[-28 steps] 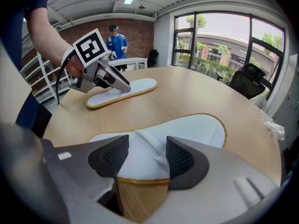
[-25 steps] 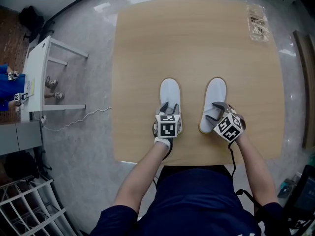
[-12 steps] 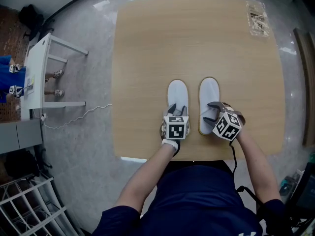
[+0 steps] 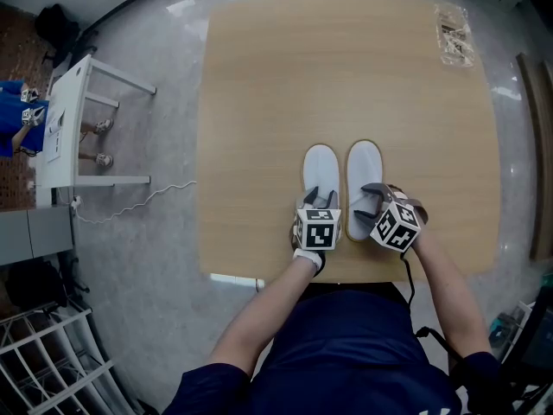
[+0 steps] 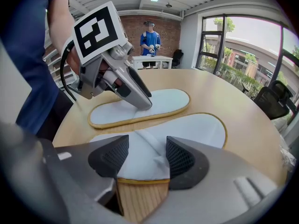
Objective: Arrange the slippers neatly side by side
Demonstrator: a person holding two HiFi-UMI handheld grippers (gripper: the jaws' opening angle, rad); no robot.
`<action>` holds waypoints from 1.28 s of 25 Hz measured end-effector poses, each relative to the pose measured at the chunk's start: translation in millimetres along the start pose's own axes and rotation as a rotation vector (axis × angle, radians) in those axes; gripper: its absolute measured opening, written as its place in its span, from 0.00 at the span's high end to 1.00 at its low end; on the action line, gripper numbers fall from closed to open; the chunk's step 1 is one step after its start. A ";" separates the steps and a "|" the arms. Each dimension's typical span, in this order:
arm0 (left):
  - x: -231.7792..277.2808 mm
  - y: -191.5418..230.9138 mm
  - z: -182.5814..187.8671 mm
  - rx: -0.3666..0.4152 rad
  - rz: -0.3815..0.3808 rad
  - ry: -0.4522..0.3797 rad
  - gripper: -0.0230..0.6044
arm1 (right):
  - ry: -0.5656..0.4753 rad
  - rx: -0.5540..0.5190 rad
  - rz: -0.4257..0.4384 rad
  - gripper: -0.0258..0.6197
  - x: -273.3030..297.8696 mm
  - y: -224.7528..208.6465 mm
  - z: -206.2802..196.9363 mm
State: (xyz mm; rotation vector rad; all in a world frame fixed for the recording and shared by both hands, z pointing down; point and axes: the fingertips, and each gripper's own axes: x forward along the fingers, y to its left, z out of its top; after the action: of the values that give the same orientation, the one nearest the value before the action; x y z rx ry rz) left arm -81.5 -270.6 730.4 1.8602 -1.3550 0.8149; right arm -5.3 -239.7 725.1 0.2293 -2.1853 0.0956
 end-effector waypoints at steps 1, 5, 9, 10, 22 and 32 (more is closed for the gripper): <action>-0.1 -1.9 0.6 0.000 -0.002 0.001 0.69 | 0.000 -0.002 0.002 0.56 -0.5 0.2 0.0; 0.8 -7.5 1.4 0.008 -0.003 0.008 0.69 | 0.001 -0.012 0.007 0.56 -1.0 0.1 -1.1; 0.3 -4.5 -1.7 0.003 0.001 -0.001 0.69 | -0.002 -0.019 0.006 0.56 1.9 4.7 1.7; 0.2 -4.8 -1.2 0.004 0.003 0.000 0.69 | -0.003 -0.018 0.006 0.56 1.6 4.4 1.6; -18.6 -13.1 20.7 -0.101 -0.049 -0.062 0.68 | -0.162 0.247 -0.025 0.52 -18.8 -10.5 12.8; -95.3 -26.7 77.0 0.056 -0.120 -0.277 0.68 | -0.477 0.557 -0.125 0.55 -104.3 -40.3 49.4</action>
State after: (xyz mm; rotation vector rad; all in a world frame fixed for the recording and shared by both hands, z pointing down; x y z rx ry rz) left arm -73.5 -277.0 605.4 2.1364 -1.3802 0.5543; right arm 22.9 -273.2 611.0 0.7662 -2.5646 0.6392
